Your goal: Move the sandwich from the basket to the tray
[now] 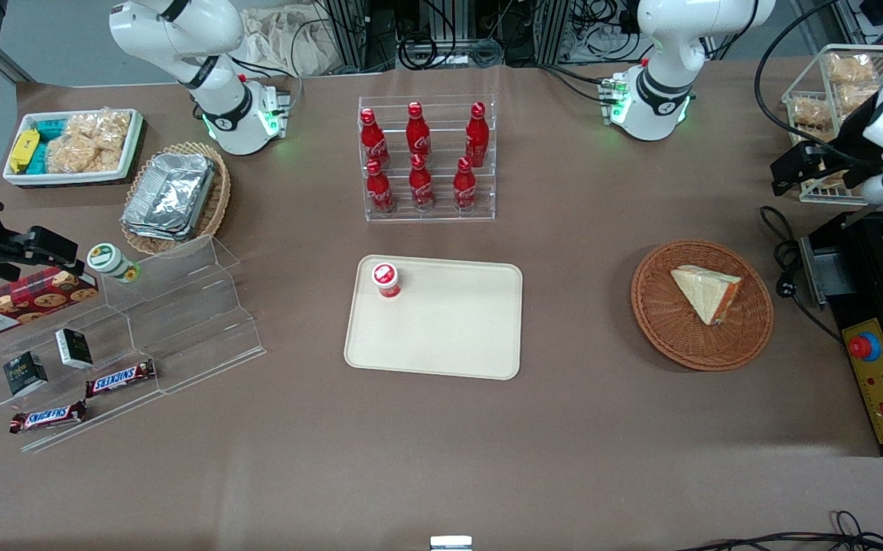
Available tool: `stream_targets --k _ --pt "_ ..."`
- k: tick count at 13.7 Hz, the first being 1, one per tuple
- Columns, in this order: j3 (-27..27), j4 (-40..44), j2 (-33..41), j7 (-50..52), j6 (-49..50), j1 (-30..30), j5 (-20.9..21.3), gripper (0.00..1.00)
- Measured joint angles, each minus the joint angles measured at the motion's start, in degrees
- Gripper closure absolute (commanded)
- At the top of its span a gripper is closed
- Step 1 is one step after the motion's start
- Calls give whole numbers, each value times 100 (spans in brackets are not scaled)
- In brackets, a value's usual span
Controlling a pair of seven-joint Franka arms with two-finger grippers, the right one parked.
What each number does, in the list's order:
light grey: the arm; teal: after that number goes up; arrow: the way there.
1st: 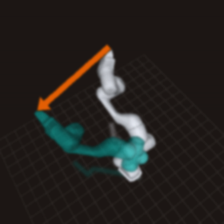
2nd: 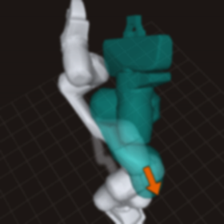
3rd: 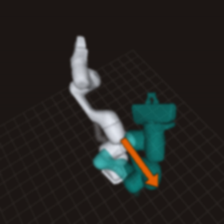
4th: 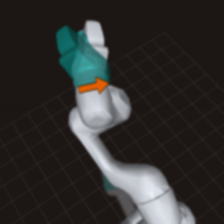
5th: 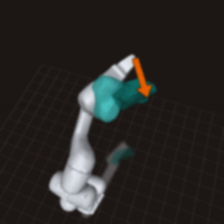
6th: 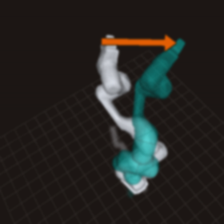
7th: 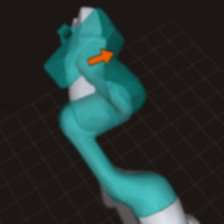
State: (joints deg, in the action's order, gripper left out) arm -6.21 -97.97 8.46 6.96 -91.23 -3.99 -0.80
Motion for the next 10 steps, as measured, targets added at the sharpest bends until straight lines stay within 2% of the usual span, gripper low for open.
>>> stream_targets --k 10 --pt "111 39 -36 -48 47 -392 -34 0"
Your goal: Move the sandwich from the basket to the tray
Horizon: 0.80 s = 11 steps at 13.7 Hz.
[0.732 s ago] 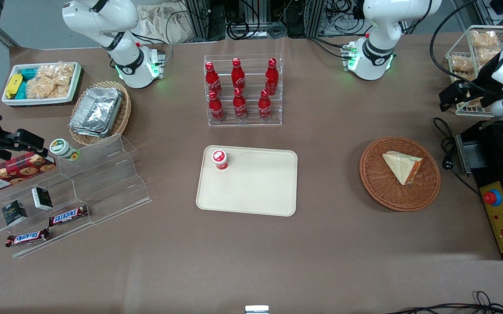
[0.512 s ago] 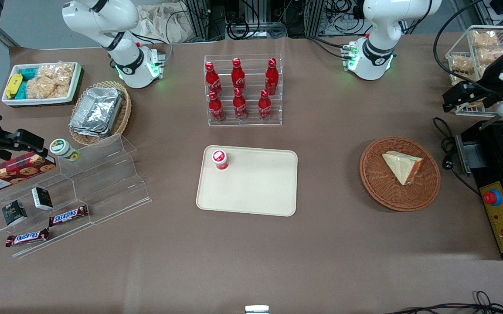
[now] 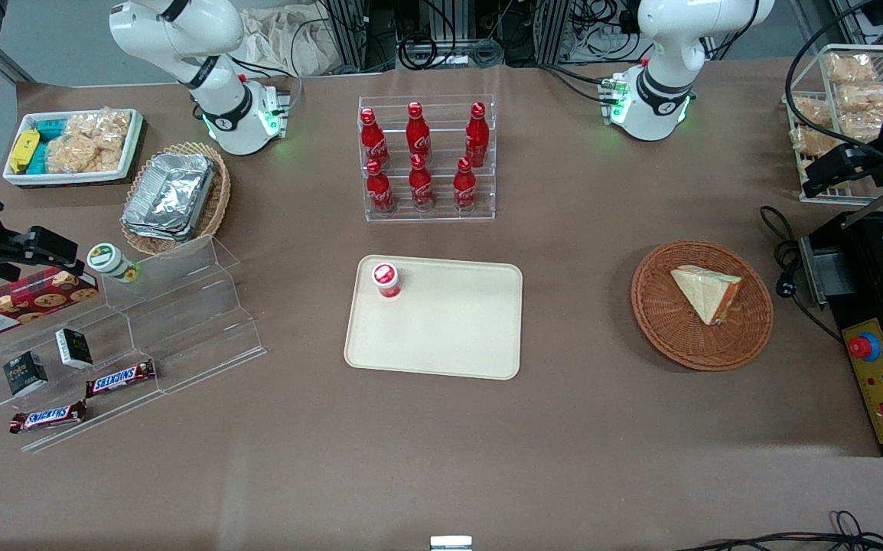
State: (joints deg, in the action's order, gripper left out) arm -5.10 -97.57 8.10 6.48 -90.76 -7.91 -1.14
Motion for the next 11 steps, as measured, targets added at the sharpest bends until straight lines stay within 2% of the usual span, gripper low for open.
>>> stream_targets --k 6,11 --pt "2 -97 -341 -19 -15 -131 2 0" --pt "4 -593 -841 -19 -885 -283 -23 0"
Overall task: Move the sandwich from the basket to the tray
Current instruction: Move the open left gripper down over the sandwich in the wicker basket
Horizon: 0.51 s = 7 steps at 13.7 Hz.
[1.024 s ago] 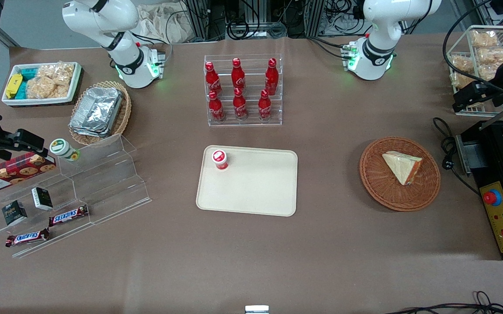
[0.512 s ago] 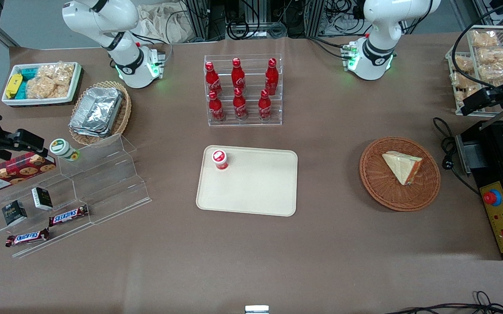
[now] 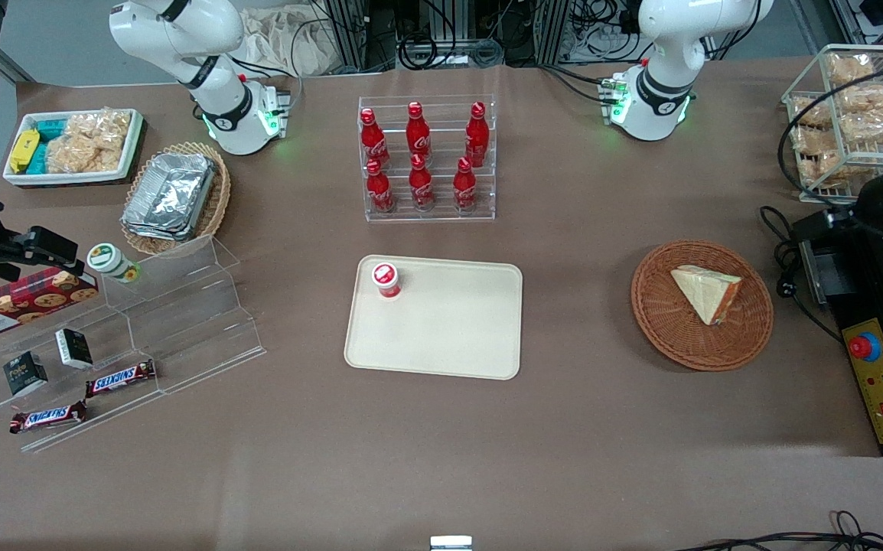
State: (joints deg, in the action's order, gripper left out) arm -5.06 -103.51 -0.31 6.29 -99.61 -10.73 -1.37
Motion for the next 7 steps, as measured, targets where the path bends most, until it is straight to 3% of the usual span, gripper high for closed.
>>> stream_targets --k 4,7 --pt "2 -267 -582 1 -559 -167 -98 0" --pt "2 -999 -858 29 -1562 -193 -108 0"
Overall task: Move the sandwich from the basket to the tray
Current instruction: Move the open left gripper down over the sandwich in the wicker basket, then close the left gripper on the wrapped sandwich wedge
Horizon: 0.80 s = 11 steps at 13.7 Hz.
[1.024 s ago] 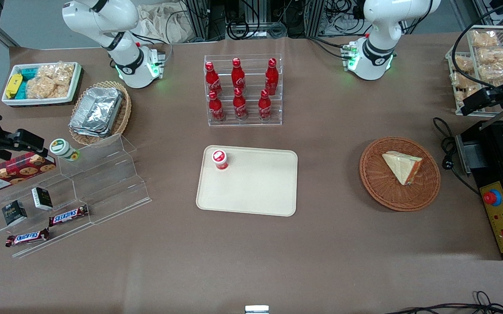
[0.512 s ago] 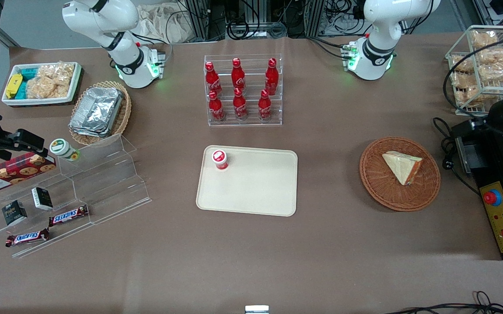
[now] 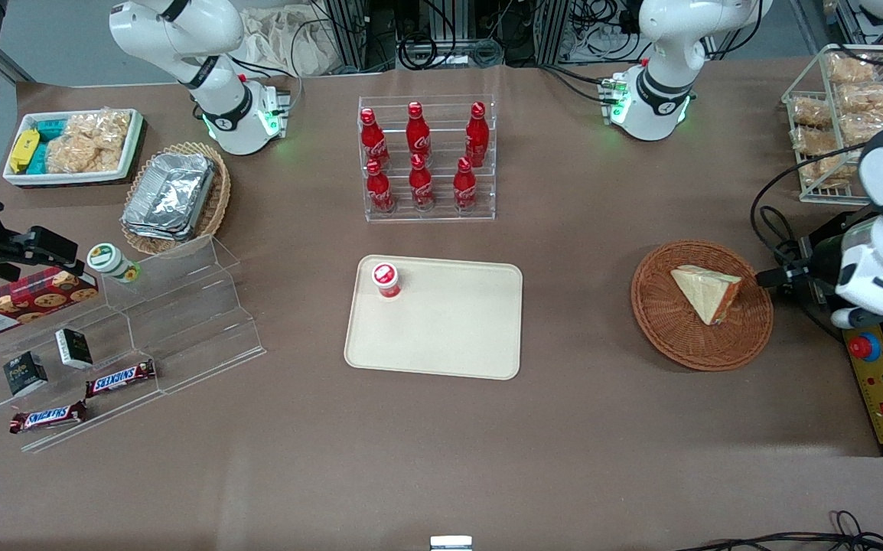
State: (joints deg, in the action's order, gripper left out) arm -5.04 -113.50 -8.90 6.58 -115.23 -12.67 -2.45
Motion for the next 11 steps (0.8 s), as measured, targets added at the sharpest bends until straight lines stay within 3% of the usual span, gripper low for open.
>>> stream_targets --k 4,9,10,11 --pt "0 -734 -409 2 -1114 -40 -9 0" --pt "-15 -792 -896 6 -1600 -39 -242 0" --pt "-26 -792 -942 7 -1639 -39 -247 1" --pt "-44 -792 -985 8 -1667 -38 -251 10"
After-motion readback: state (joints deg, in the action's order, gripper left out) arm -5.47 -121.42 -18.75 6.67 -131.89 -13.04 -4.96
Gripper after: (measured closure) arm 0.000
